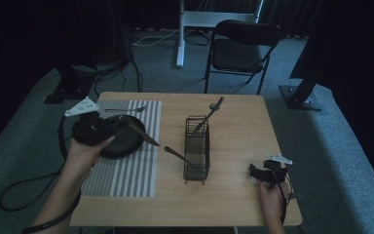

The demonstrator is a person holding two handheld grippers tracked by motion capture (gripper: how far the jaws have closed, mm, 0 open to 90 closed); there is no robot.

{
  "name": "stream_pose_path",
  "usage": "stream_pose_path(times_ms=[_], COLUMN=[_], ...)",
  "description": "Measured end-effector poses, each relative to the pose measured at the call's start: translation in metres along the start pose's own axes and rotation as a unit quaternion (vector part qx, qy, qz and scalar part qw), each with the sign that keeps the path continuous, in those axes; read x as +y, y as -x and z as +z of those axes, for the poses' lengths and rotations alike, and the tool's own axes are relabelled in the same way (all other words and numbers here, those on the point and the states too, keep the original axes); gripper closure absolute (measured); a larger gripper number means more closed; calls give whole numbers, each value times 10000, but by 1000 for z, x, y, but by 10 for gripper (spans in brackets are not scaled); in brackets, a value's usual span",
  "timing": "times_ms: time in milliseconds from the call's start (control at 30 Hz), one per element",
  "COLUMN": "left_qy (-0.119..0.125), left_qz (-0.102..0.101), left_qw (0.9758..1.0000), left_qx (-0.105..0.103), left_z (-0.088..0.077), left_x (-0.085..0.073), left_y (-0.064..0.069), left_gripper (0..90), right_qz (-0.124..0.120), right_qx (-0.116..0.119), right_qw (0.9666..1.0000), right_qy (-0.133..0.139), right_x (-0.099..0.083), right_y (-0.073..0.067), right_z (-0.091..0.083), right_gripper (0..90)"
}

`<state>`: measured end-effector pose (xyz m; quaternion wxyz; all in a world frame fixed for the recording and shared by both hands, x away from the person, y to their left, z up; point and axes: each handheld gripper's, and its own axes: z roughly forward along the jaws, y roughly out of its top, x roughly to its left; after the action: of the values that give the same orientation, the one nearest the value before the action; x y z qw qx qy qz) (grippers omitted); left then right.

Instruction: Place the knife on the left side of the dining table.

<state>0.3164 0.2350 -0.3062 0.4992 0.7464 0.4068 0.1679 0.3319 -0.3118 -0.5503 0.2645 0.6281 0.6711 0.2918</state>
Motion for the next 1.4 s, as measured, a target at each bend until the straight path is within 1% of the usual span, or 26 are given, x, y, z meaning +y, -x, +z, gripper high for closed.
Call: stream_pose_path(times_ms=[33,67,100,167,200,233,267,300,367,433,467,500,533,600,667,767,867,900,967,1033,1100,1200,1267,1300,1333,1400], left_qy=[-46,-46,-93,-98,-98,-137,-137,-148,-212,-272,-273,-250,-265,-235,-271,-311,-281,-238,-208,-175,-114,-111,-111,-128,-98,-103], left_qz=[-28,-28,-181,-305,-305,-338,-338,-515,-577,-601,-647,-703,-692,-772,-769,-872,-882,-1010,-1097,-1297,-1511,-1624,-1624,-1713,-1718,-1800], left_qw=[10000,10000,9998,9994,9994,9991,9991,9983,9978,9973,9970,9967,9967,9962,9962,9953,9953,9941,9933,9909,9879,9858,9858,9842,9840,9827], left_qx=[12,12,62,160,160,224,224,222,228,321,327,330,321,338,311,284,299,319,311,308,332,402,402,429,459,420], left_z=[0,0,1,2,2,3,3,6,9,11,10,10,9,8,8,10,10,9,8,6,4,1,1,-1,-3,-5], left_x=[-4,-4,-16,-25,-25,-30,-30,-42,-51,-58,-61,-64,-66,-71,-72,-78,-81,-83,-85,-89,-94,-100,-100,-104,-105,-107], left_y=[-3,-3,-10,-14,-14,-16,-16,-20,-22,-24,-25,-26,-27,-28,-28,-27,-27,-29,-32,-38,-45,-54,-54,-60,-62,-68], left_gripper=[840,840,840,840,839,839,840,840,839,839,839,839,839,839,840,839,839,839,838,837,829,814,810,810,779,751], right_qz=[5,5,-1,0,0,-1,-1,-5,4,0,0,0,0,0,0,-1,-1,-1,0,-1,-1,0,-1,-1,-3,-2], right_qx=[1,1,1,2,2,1,1,2,2,1,1,2,1,1,1,2,2,1,1,1,1,1,1,1,2,2], right_qw=[10000,10000,10000,10000,10000,10000,10000,10000,10000,10000,10000,10000,10000,10000,10000,10000,10000,10000,10000,10000,10000,10000,10000,10000,10000,10000], right_qy=[-1,-1,-4,-7,-7,-5,-5,-6,0,-1,-1,-1,-1,-1,-1,-1,-1,-2,-2,-2,-2,-1,0,0,0,0], right_x=[0,0,0,0,0,0,0,0,0,0,0,0,0,0,0,0,0,0,0,0,0,0,0,0,0,0], right_y=[0,0,0,0,0,0,0,0,0,0,0,0,0,0,0,0,0,0,0,0,0,0,0,0,0,0], right_z=[0,0,0,0,0,0,0,0,0,0,0,0,0,0,0,0,0,0,0,0,0,0,0,0,0,0], right_gripper=[121,121,121,121,121,121,121,121,121,121,121,121,121,121,121,121,121,121,121,121,121,121,121,121,121,121])
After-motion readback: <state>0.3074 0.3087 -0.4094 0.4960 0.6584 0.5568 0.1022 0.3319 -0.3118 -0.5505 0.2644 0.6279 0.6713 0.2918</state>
